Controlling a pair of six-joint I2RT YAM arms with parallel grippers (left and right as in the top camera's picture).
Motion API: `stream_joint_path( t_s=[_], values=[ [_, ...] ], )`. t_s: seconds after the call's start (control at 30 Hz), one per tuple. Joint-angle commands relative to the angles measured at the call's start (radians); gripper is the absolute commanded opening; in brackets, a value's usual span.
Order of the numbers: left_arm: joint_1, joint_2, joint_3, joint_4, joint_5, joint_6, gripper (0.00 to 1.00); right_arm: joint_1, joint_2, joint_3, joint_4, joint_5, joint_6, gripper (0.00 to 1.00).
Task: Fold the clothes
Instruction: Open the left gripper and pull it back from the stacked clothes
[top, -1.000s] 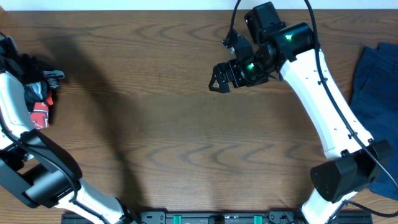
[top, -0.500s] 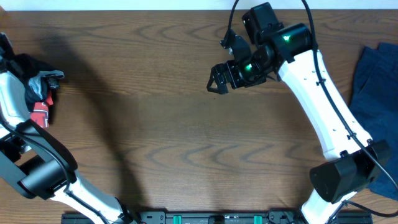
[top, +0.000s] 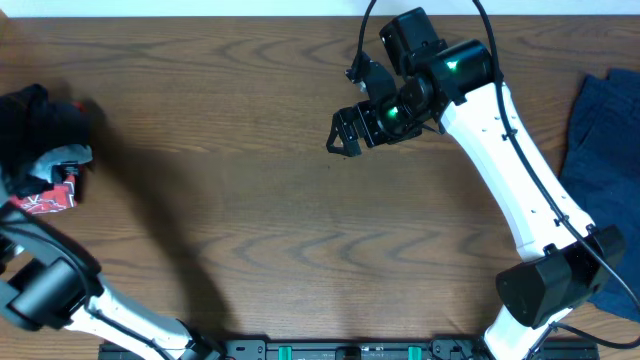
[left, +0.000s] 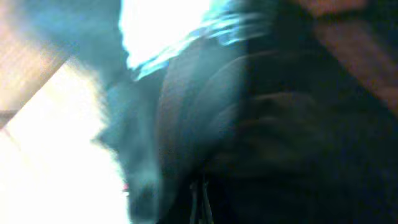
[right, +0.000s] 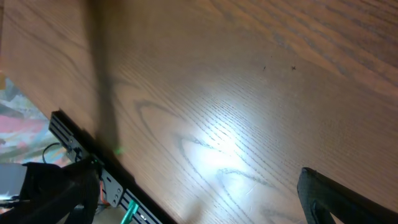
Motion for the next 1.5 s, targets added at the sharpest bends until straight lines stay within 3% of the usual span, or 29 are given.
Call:
stream_joint_path(
  t_s=[0.0,0.2,0.43,0.73,0.9,1.2,1.47],
  values=[
    [0.056,0.011,0.026,-0.020,0.075,-0.050,0.06,0.012,-0.014,0.000,0.002,-0.008,-0.002,0.99],
    [0.049,0.010,0.026,-0.033,0.053,-0.036,0.06,0.012,-0.014,0.000,0.009,-0.007,-0.002,0.99],
    [0.024,-0.023,0.026,-0.019,0.053,-0.123,0.06,0.012,-0.014,0.000,0.010,-0.007,-0.002,0.99],
    [0.047,-0.168,0.026,-0.053,0.061,-0.133,0.06,0.010,-0.014,0.000,-0.021,-0.005,0.003,0.99],
    [0.044,-0.310,0.026,-0.099,0.074,-0.140,0.06,0.009,-0.014,0.000,-0.019,0.127,-0.003,0.99],
    [0.031,-0.649,0.026,-0.114,0.359,-0.253,0.07,-0.063,-0.024,0.011,0.062,0.211,-0.100,0.99],
    [-0.122,-0.899,0.026,-0.143,0.576,-0.259,0.06,-0.153,-0.028,0.162,0.063,0.259,-0.251,0.99]
  ],
)
